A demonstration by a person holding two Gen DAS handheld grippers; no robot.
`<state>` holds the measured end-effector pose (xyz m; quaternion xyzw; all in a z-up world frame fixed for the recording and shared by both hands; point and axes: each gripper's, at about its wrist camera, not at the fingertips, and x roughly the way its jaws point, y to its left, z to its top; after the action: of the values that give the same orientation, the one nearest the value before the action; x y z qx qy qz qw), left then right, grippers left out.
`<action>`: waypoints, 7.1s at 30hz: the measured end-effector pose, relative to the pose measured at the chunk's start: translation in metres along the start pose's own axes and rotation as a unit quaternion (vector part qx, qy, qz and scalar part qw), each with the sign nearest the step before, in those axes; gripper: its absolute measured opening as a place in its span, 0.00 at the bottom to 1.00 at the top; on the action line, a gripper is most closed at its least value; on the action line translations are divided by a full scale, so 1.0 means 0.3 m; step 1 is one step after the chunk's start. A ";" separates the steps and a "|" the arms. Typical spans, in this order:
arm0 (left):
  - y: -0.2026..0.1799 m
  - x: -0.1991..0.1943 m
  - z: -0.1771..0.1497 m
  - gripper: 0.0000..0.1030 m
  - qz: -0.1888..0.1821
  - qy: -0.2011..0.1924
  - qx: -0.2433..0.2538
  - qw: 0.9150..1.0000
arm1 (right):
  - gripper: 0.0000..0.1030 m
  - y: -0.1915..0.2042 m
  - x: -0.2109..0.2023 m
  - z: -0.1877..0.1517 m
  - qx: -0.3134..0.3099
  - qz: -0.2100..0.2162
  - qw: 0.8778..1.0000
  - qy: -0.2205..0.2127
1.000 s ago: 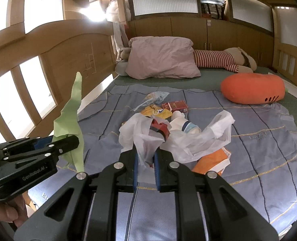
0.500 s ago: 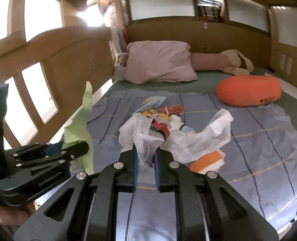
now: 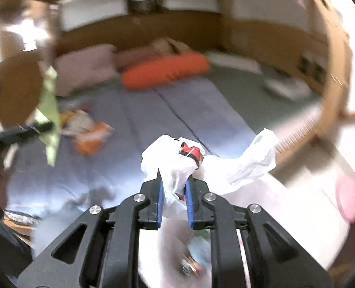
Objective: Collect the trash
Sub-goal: 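Carry the green strip and white bag to the white bin and release both, then return both open tools over the bed, then grasp the orange-and-white package with the right tool, then grasp the white toothpaste box with the left tool while the right tool holds the orange package, then carry the toothpaste box and orange package to the white bin and release, then return both open tools over the bed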
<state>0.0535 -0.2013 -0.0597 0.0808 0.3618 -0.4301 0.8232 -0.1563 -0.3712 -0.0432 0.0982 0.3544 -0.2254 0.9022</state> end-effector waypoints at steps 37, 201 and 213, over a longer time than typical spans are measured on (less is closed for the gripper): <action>0.749 -0.309 -0.175 0.97 0.282 -0.043 -0.241 0.928 | 0.86 0.891 0.274 0.377 -0.071 0.199 0.976 -0.061; -0.644 0.260 -0.047 0.96 -0.167 0.142 0.168 0.961 | 0.97 -0.382 -0.327 0.062 0.237 0.018 0.955 -0.179; 0.027 -0.068 0.032 0.97 0.054 0.021 0.026 0.998 | 0.97 0.048 -0.081 0.204 0.073 0.092 0.986 -0.115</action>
<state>0.0573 -0.1874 -0.0406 0.1303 0.3629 -0.3928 0.8349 -0.1287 -0.3709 0.0184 0.1690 0.2201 -0.1764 0.9444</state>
